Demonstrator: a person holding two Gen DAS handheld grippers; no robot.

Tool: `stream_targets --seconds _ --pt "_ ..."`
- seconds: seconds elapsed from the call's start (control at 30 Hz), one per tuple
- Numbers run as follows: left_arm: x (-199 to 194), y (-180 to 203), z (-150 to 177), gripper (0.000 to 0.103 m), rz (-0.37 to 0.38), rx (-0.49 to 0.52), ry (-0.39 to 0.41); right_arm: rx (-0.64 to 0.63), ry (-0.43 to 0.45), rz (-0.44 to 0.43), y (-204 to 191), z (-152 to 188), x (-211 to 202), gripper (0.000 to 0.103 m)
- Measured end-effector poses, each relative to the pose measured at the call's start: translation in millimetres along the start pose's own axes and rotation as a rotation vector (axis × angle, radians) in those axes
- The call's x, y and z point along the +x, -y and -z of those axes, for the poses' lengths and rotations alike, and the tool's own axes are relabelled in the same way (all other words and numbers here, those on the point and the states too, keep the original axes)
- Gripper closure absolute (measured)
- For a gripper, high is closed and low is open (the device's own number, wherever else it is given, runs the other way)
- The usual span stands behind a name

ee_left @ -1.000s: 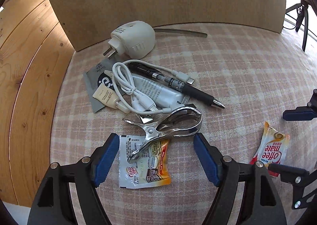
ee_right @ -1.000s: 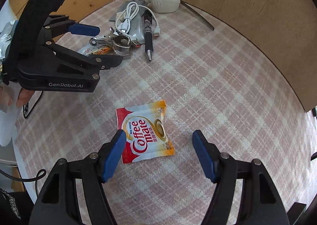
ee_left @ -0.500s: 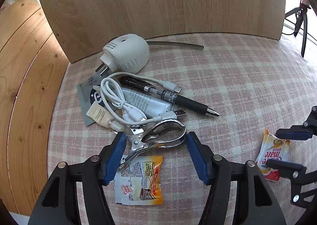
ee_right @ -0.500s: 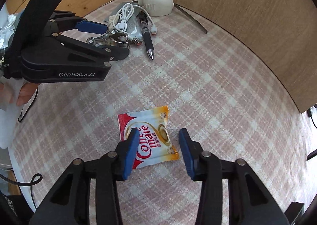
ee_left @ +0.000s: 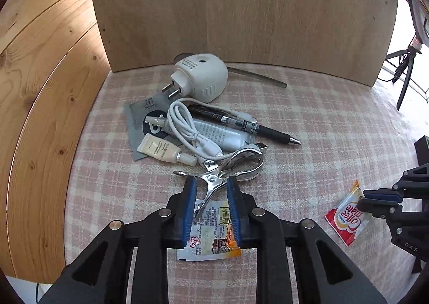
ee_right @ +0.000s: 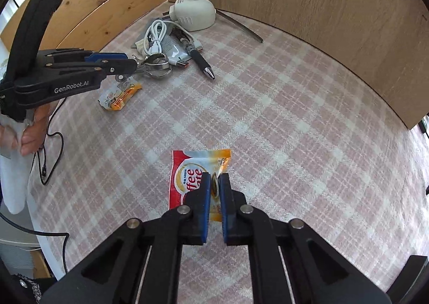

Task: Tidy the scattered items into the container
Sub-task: 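Grasp the silver metal clip with left tool while right tool grasps the Coffee-mate sachet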

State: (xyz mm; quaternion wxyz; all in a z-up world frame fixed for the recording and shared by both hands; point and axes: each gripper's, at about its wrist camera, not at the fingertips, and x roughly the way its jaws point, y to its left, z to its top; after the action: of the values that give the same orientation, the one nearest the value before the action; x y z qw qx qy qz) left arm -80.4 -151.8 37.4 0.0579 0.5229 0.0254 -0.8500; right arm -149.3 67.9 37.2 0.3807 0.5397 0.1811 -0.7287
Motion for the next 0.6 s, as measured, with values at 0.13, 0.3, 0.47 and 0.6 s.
stream_targets --seconds 0.13,0.3,0.47,0.6 --pt "-5.9 21.5 -7.9 0.044 -0.008 0.219 0.012 -0.002 -0.01 -0.012 6.3 -3.9 -2.0 0.096" --pt "7.5 40.4 -11.9 0.044 -0.061 0.4 -0.053 0.0 -0.011 -0.023 16.6 -9.1 -3.2 0.096" --pt "27.4 42.7 -10.6 0.049 -0.071 0.432 -0.099 0.033 -0.018 -0.045 32.4 -12.1 -2.2 0.096" --pt "25.9 39.2 -9.0 0.069 -0.033 0.395 -0.107 0.073 -0.011 -0.061 53.7 -13.7 -9.5 0.097"
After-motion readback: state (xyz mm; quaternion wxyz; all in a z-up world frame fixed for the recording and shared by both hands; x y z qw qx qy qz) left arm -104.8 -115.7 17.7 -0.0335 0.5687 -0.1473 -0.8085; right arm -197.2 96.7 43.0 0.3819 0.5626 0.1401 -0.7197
